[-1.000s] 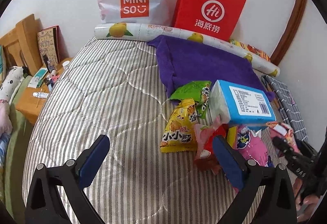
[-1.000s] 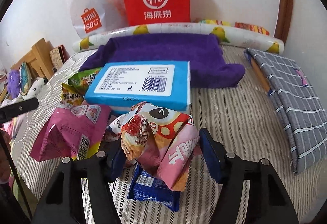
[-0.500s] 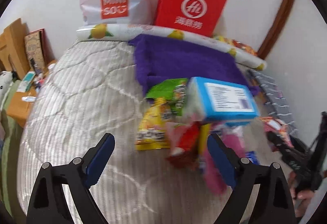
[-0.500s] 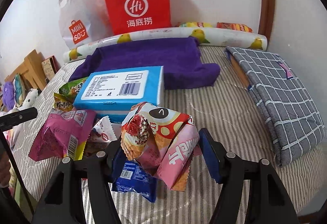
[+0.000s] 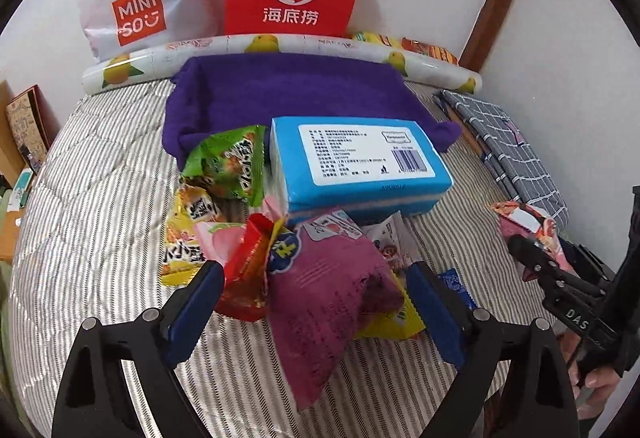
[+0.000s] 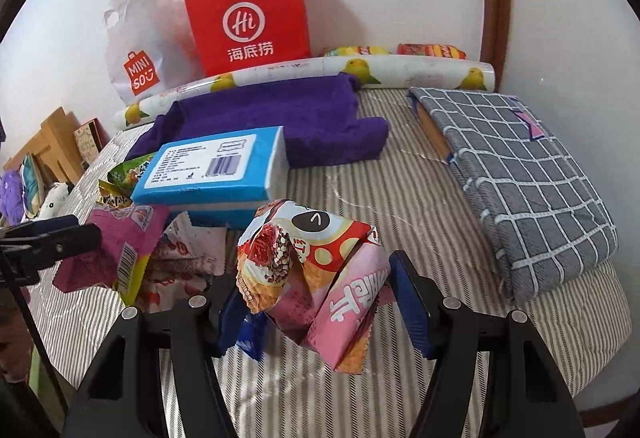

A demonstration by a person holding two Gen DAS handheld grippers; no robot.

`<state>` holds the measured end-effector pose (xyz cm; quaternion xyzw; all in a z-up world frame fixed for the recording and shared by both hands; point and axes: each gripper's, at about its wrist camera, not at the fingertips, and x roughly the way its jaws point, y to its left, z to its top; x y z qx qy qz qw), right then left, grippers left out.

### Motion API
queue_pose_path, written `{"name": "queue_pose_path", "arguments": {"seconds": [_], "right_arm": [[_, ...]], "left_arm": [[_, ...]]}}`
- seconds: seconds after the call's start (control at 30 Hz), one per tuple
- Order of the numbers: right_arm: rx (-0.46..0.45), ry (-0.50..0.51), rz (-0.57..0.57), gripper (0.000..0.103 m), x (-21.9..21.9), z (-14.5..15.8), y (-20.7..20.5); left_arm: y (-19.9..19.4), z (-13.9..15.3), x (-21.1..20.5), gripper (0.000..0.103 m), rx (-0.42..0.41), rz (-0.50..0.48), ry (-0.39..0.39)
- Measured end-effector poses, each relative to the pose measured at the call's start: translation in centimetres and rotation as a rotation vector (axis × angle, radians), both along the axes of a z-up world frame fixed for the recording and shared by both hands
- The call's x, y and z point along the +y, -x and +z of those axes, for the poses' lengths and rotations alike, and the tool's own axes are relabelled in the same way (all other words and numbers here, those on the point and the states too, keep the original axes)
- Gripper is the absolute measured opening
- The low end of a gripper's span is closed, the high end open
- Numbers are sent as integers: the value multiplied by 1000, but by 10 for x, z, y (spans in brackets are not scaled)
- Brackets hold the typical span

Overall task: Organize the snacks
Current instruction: 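Grasp the pink snack bag with the left gripper while the right gripper holds the candy, then carry the pink bag and the candy wrapper over the purple towel with both grippers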

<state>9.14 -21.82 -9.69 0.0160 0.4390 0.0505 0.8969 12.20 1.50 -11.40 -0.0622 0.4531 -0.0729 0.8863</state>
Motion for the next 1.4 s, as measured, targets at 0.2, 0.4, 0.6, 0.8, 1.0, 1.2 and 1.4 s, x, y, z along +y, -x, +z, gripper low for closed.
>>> {"name": "queue_pose_path", "arguments": {"seconds": [0.2,0.4,0.6,0.8,1.0,1.2,1.4], "right_arm": [[5,-2,-12,65,-7,-4,1],[20,7,-12,65,-8,-8,2],[33,13,-19,65,-8,-10,4],[27,27,-19,65,-5,-3,9],[23,35,-23,65,-1,10,14],[14,36,-26,65,2,27,18],[0,23,-13,65,8,45,20]], "left_arm": [[-3,-7,1,86,-6,10,28],[-4,-9,3,64,-2,-3,67],[1,-6,8,60,-18,3,95],[9,7,15,60,-37,7,116],[22,25,29,60,-64,27,123],[34,41,43,60,-82,60,109],[46,53,57,60,-98,89,109]]}}
